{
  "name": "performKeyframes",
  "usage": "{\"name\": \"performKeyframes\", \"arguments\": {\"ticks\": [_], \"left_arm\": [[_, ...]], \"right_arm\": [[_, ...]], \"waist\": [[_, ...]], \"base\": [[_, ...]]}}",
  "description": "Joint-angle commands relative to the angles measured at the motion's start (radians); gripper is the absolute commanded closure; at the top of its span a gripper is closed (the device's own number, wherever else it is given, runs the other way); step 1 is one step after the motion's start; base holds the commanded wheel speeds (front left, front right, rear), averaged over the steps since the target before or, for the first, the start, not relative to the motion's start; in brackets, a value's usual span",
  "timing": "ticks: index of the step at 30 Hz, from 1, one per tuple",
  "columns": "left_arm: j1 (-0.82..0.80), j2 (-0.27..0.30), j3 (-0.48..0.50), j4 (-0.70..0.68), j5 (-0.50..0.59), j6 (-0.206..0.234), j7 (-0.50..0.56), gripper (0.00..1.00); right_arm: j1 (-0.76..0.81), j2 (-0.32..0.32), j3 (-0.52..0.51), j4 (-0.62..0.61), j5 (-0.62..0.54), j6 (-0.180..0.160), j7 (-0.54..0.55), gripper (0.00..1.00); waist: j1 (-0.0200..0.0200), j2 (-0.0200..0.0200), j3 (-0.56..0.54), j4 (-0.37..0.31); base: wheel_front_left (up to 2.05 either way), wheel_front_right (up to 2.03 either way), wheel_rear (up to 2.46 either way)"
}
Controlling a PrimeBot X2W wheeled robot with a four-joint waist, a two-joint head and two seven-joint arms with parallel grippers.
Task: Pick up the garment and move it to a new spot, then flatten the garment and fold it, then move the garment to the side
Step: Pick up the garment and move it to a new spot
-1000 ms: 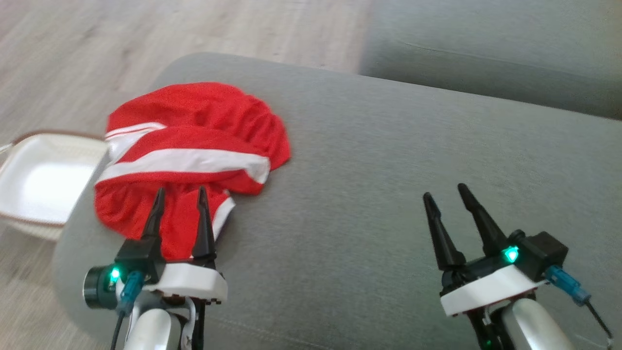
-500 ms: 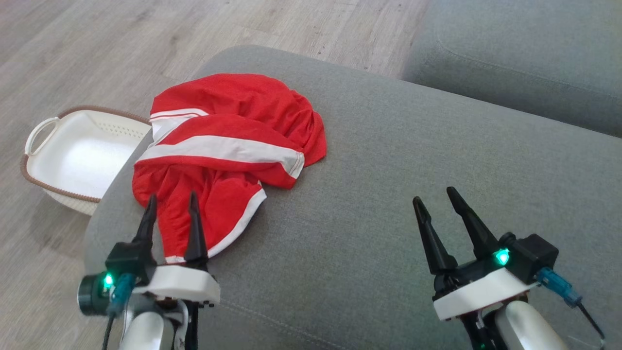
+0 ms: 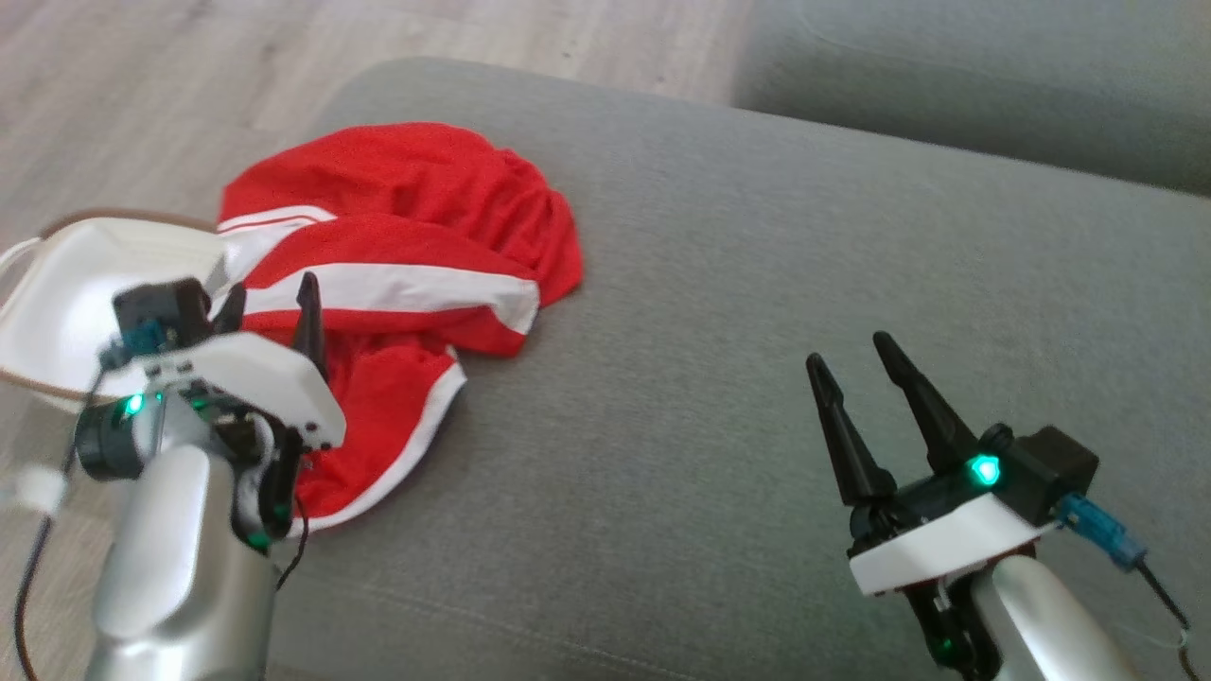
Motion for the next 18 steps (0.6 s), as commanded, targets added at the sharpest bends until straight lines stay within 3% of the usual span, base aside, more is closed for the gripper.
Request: {"name": "performKeyframes", "arguments": {"ticks": [1, 4, 8, 18], "left_arm": [[-0.041, 0.023, 0.036, -0.016, -0.016, -0.007, 0.020, 0.00], [-0.100, 0.043, 0.045, 0.086, -0.075, -0.053, 0.158, 0.00], [-0.136, 0.060, 0.026, 0.216, -0.075, -0.056, 0.254, 0.00], [-0.158, 0.063, 0.020, 0.492, -0.136, -0.112, 0.414, 0.00]], "right_arm": [[-0.040, -0.009, 0.015, -0.037, 0.007, 0.008, -0.011, 0.00], [-0.056, -0.016, 0.014, -0.041, 0.012, 0.008, -0.011, 0.00], [-0.069, -0.025, 0.019, -0.038, 0.019, 0.008, -0.011, 0.00], [-0.094, -0.031, 0.011, -0.040, 0.031, 0.008, -0.011, 0.00]], "waist": [[0.0000, 0.0000, 0.023, -0.031], [0.0000, 0.0000, 0.052, -0.083], [0.0000, 0.0000, 0.075, -0.125], [0.0000, 0.0000, 0.104, -0.195]], "base": [[0.00, 0.00, 0.00], [0.00, 0.00, 0.00], [0.00, 0.00, 0.00], [0.00, 0.00, 0.00]]}}
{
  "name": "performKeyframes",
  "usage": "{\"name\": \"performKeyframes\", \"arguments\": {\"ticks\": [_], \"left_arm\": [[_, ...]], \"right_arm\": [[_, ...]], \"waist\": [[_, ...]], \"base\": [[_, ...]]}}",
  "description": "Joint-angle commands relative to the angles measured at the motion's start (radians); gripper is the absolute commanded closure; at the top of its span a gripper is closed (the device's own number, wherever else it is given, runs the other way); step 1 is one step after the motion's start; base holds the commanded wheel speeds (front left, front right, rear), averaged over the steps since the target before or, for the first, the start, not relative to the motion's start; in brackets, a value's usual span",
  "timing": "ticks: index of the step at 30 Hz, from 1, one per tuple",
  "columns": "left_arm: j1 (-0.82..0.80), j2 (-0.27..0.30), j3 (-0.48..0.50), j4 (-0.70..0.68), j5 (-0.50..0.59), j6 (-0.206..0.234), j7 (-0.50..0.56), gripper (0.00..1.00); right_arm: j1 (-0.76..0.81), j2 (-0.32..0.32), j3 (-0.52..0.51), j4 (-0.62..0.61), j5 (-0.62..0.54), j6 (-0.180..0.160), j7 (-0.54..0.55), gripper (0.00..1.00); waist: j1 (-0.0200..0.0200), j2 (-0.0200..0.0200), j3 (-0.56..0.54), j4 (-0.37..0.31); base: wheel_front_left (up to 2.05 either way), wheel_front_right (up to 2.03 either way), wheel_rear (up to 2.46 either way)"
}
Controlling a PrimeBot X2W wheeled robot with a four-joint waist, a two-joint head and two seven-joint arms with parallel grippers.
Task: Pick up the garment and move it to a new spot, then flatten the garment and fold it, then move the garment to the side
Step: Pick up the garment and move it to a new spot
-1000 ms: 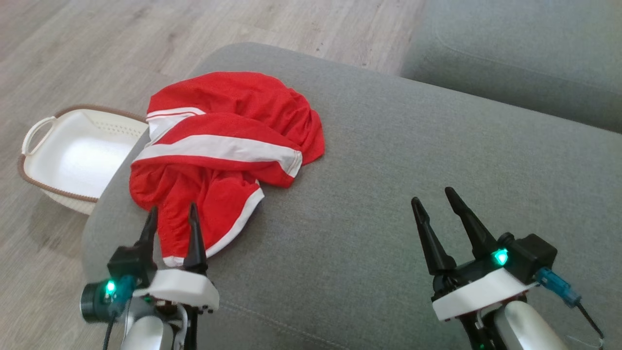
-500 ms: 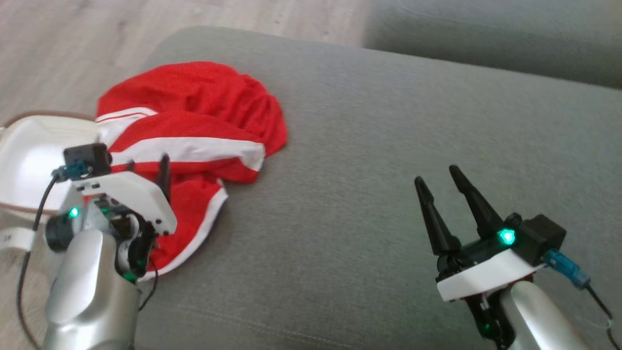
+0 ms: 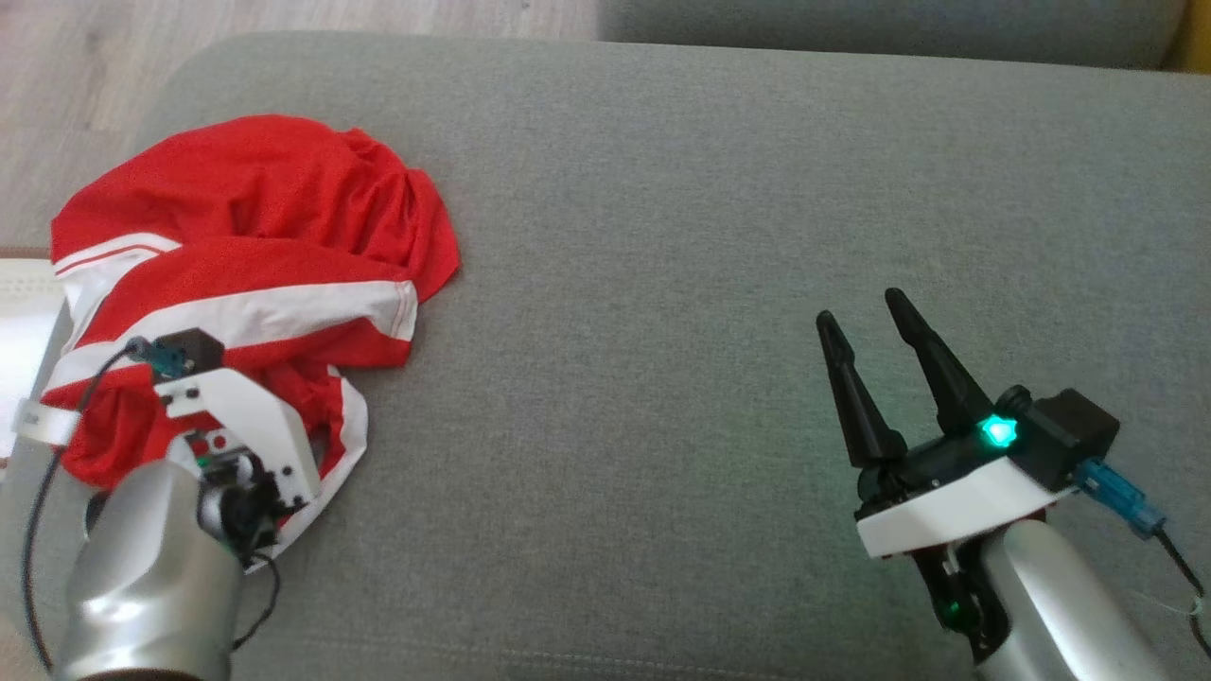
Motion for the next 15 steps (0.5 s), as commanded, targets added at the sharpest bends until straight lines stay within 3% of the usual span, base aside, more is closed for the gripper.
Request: {"name": "performKeyframes", "arguments": {"ticks": [1, 2, 3, 4, 15], "left_arm": [[-0.015, 0.024, 0.026, 0.035, -0.014, -0.021, 0.020, 0.00], [-0.018, 0.025, 0.026, 0.046, -0.017, -0.027, 0.018, 0.04], [-0.023, 0.026, 0.025, 0.050, -0.019, -0.033, 0.008, 0.56], [-0.028, 0.028, 0.025, 0.051, -0.021, -0.037, -0.006, 1.00], [-0.098, 0.078, -0.012, -0.018, 0.014, -0.062, -0.107, 1.00]], "right_arm": [[-0.029, -0.012, 0.008, -0.028, 0.010, 0.008, -0.011, 0.00], [-0.029, -0.011, 0.007, -0.026, 0.011, 0.008, -0.011, 0.00], [-0.028, -0.010, 0.005, -0.025, 0.011, 0.008, -0.011, 0.00], [-0.026, -0.007, 0.002, -0.023, 0.011, 0.008, -0.011, 0.00], [0.004, 0.024, -0.011, -0.009, 0.004, 0.008, -0.011, 0.00]], "waist": [[0.0000, -0.0001, 0.003, -0.009], [0.0000, -0.0001, 0.001, -0.010], [0.0000, -0.0001, -0.004, -0.010], [0.0000, -0.0001, -0.009, -0.008], [0.0000, -0.0001, -0.100, 0.026]], "base": [[0.00, 0.00, 0.00], [0.00, 0.00, 0.00], [0.00, 0.00, 0.00], [0.00, 0.00, 0.00], [0.00, 0.00, 0.00]]}}
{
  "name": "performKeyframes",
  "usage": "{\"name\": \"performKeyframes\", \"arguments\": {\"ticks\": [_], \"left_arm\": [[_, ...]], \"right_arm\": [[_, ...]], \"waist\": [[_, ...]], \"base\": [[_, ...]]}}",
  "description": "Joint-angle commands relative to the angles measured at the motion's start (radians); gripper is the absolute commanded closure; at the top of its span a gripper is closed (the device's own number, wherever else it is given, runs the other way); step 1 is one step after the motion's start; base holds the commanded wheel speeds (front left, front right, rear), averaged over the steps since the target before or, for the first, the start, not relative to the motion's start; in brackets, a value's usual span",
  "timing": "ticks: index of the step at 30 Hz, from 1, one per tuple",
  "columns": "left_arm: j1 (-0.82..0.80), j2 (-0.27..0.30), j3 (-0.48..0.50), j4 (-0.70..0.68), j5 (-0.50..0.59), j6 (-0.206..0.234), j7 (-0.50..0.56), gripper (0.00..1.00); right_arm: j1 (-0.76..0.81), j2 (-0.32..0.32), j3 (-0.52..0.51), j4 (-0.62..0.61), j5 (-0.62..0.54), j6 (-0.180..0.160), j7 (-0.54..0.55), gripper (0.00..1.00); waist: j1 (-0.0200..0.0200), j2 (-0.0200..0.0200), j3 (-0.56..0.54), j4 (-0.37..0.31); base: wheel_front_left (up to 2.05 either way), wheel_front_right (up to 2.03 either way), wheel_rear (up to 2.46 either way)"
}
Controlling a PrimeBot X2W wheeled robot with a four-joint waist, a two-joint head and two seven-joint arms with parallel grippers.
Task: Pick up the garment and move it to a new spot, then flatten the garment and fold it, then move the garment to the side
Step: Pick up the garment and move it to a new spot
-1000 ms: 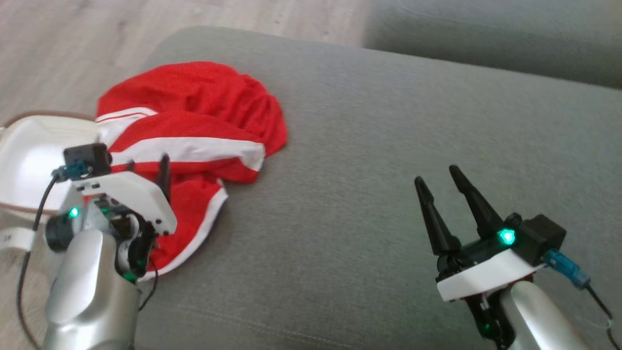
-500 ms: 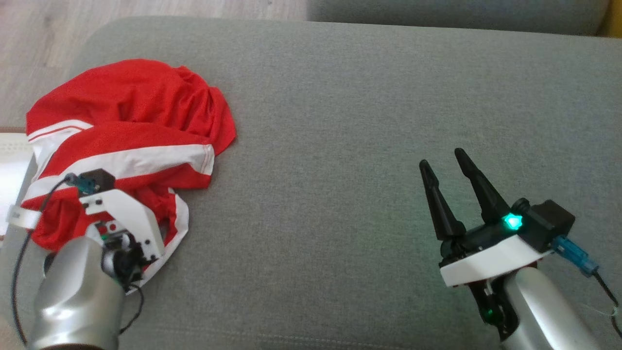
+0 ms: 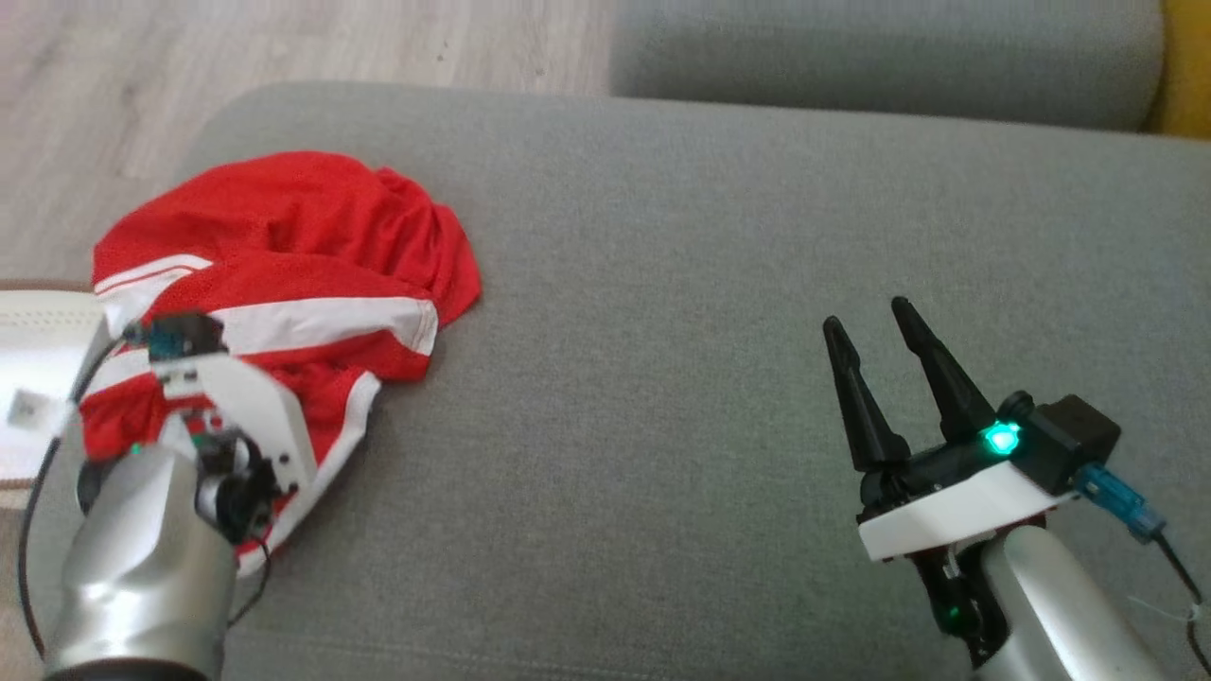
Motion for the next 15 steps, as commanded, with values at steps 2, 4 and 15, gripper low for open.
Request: {"name": "performKeyframes", "arguments": {"ticks": [2, 4, 15], "left_arm": [[-0.091, 0.054, 0.015, -0.090, 0.017, -0.007, -0.016, 1.00], [-0.113, 0.074, -0.007, -0.157, 0.047, -0.004, -0.024, 1.00], [-0.168, 0.024, -0.066, -0.639, 0.045, 0.008, 0.058, 1.00]], "right_arm": [[-0.001, 0.014, 0.010, -0.025, -0.001, 0.008, -0.011, 0.00], [0.007, 0.022, 0.007, -0.022, -0.001, 0.008, -0.011, 0.00], [0.011, 0.036, -0.016, -0.021, -0.012, 0.008, -0.011, 0.00]], "waist": [[0.0000, 0.0000, -0.036, 0.011], [0.0000, 0.0000, -0.057, 0.009], [0.0000, 0.0000, -0.105, -0.111]], "base": [[0.00, 0.00, 0.00], [0.00, 0.00, 0.00], [0.00, 0.00, 0.00]]}}
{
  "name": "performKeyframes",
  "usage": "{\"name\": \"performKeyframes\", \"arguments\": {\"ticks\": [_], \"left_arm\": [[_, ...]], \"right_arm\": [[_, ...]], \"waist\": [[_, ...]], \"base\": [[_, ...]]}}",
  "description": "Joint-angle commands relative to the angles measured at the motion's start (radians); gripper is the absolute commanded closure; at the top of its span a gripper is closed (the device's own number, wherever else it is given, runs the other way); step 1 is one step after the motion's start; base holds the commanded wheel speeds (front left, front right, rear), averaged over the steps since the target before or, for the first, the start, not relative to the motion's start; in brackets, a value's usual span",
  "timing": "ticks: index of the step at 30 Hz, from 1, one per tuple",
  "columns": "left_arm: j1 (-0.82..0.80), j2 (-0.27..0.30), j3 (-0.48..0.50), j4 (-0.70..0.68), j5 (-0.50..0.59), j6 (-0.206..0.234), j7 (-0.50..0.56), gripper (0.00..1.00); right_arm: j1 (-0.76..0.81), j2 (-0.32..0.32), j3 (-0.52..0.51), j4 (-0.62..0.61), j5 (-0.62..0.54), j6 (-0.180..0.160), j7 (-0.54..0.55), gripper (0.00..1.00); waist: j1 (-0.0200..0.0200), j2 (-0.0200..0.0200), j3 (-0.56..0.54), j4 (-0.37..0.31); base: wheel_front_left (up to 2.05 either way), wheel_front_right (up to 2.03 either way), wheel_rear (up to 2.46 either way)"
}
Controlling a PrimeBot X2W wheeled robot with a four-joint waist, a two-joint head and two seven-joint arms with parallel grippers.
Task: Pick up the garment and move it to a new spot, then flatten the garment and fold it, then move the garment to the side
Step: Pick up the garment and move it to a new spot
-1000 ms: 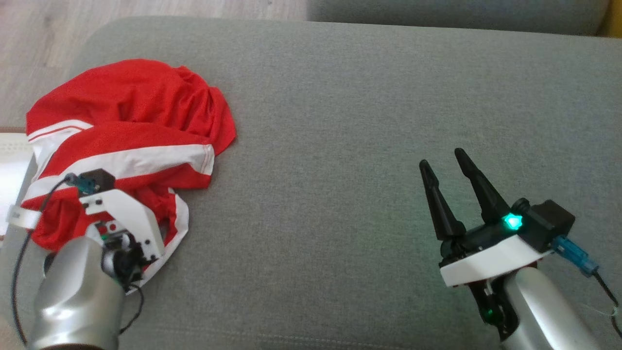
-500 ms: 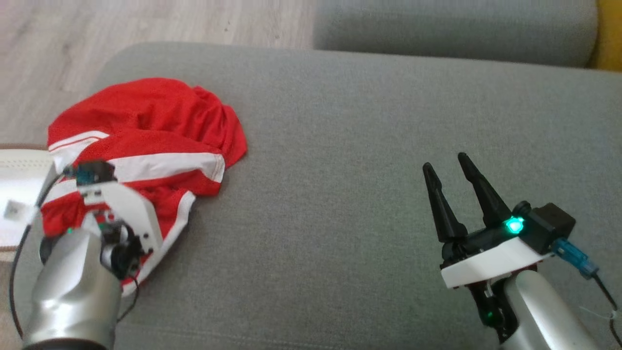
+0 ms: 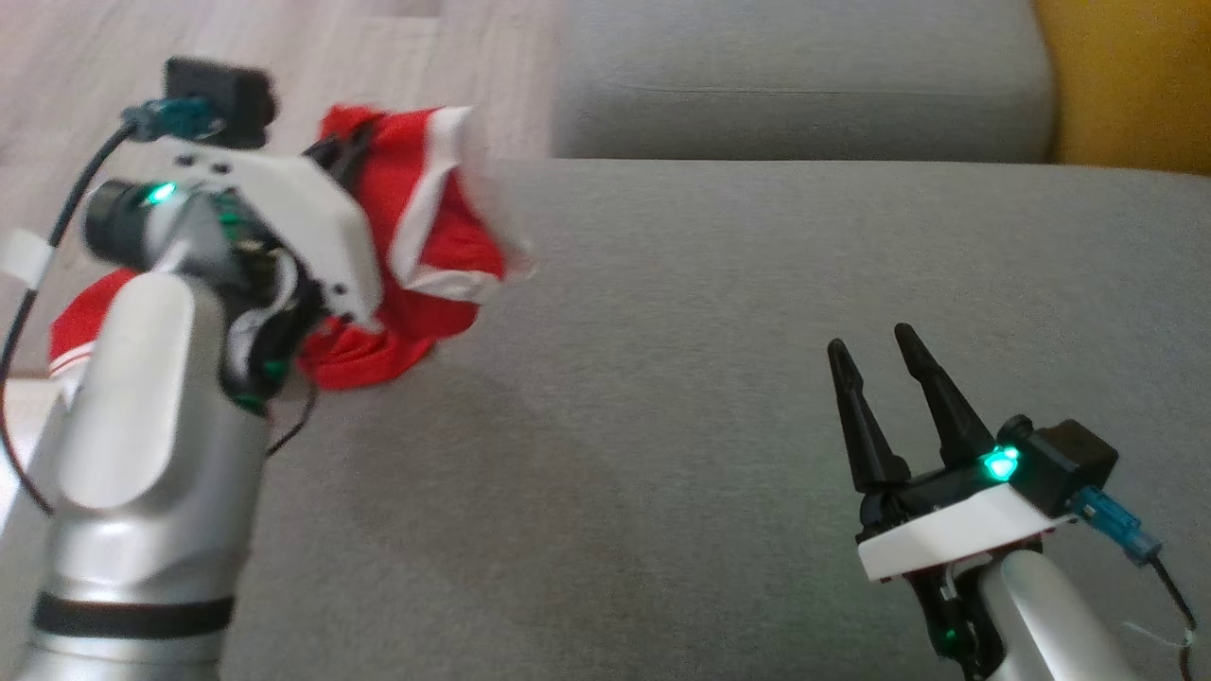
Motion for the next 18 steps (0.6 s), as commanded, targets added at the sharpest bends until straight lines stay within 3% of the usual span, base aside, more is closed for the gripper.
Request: {"name": "performKeyframes", "arguments": {"ticks": [1, 8, 17, 18], "left_arm": [[-0.079, 0.006, 0.021, -0.065, -0.005, 0.004, 0.001, 1.00], [-0.066, -0.096, -0.070, -0.126, -0.022, -0.009, -0.068, 1.00], [-0.006, -0.140, -0.168, 0.121, -0.031, -0.028, -0.323, 1.00], [0.002, -0.142, -0.178, 0.167, -0.029, -0.029, -0.345, 0.72]], "right_arm": [[-0.036, 0.004, 0.015, -0.031, -0.007, 0.008, -0.011, 0.00], [-0.068, 0.002, 0.042, -0.038, -0.005, 0.008, -0.011, 0.00], [-0.087, -0.010, 0.054, -0.056, 0.011, 0.008, -0.011, 0.00], [-0.087, -0.012, 0.054, -0.056, 0.011, 0.008, -0.011, 0.00]], "waist": [[0.0000, 0.0000, -0.007, -0.049], [0.0000, 0.0000, 0.010, -0.205], [0.0000, 0.0000, 0.053, -0.388], [0.0000, 0.0000, 0.057, -0.400]], "base": [[0.00, 0.00, 0.00], [0.00, 0.00, 0.00], [0.00, 0.00, 0.00], [0.00, 0.00, 0.00]]}}
